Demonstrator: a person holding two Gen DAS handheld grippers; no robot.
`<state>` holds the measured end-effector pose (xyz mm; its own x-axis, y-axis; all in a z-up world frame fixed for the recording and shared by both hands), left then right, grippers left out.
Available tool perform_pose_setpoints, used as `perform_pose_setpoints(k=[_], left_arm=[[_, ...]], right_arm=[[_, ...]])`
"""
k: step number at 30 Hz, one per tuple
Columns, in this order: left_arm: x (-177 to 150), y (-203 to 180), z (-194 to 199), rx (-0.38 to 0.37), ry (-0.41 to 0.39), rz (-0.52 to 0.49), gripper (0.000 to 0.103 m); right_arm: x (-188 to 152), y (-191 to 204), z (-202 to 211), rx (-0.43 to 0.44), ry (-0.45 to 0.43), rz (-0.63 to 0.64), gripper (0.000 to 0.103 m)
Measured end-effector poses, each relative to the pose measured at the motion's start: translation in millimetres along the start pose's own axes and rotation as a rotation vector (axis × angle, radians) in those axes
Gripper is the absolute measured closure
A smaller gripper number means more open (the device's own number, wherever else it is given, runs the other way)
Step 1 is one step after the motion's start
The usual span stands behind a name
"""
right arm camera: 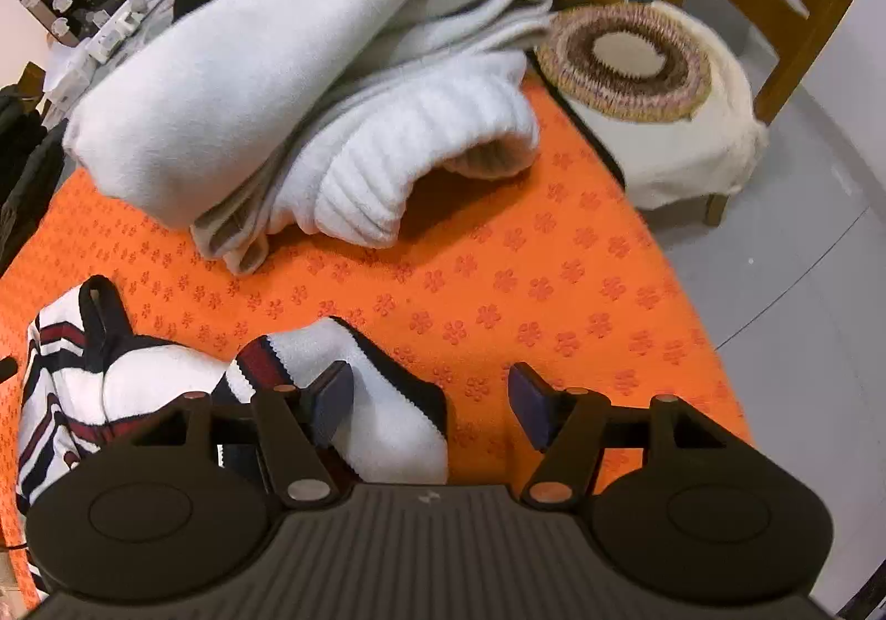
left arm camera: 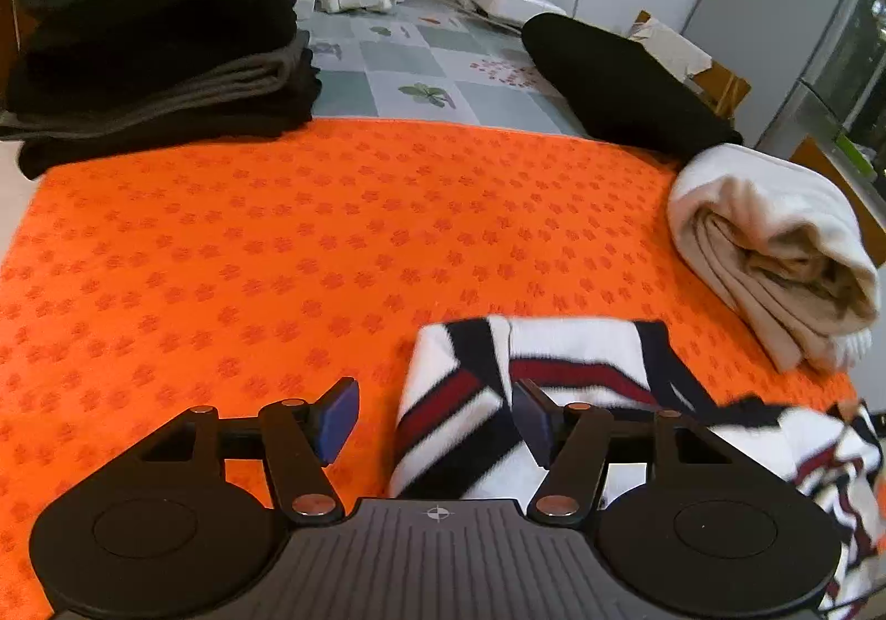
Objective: Fold clothes
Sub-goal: 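Grasp the sweater collar with the left gripper while the right gripper grasps the hem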
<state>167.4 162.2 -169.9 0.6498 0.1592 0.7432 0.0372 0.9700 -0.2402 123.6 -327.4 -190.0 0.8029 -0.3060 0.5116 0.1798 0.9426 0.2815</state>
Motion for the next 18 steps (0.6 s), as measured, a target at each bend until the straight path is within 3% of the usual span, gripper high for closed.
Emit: perform_pose_setpoints(k=[6, 7, 8, 10, 11, 12, 18], left_arm=[[-1, -11, -23, 0.005, 0.018, -0.004, 0.037], [-2, -14, -25, 0.004, 0.02, -0.008, 0.038], [-2, -17, -25, 0.008, 0.019, -0.016, 0.039], [-4, -22, -23, 0.002, 0.016, -0.047, 0.078], [-4, -24, -21, -0.005, 0.01, -0.06, 0.087], [-4, -26, -17, -0.007, -0.005, -0.068, 0.092], [11, -19, 41, 0.059, -0.171, -0.004, 0.093]], right_arm=[[-4, 10, -11, 0.063, 0.027, -0.021, 0.036], [-5, 13, -12, 0.08, 0.034, -0.027, 0.039], [-7, 16, -13, 0.102, 0.038, -0.032, 0.055], [-8, 22, -10, 0.116, 0.037, -0.027, 0.069], [-8, 23, -8, 0.109, 0.032, -0.016, 0.082], [-7, 26, -4, 0.109, 0.021, -0.008, 0.083], [1, 48, 33, 0.15, -0.084, 0.029, 0.087]])
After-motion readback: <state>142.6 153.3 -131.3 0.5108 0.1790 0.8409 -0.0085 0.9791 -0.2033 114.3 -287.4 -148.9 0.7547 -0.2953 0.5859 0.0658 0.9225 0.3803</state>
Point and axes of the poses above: each gripper's, at about its wrist camera, not at the fingertips, and z roughly against the way its jaws point, y to its left, x to its top, the point moved 7 cm from there along -z, roughly the way its jaws point, and after that the axes turned 13 degrees about -y, right-handed, at the moved point
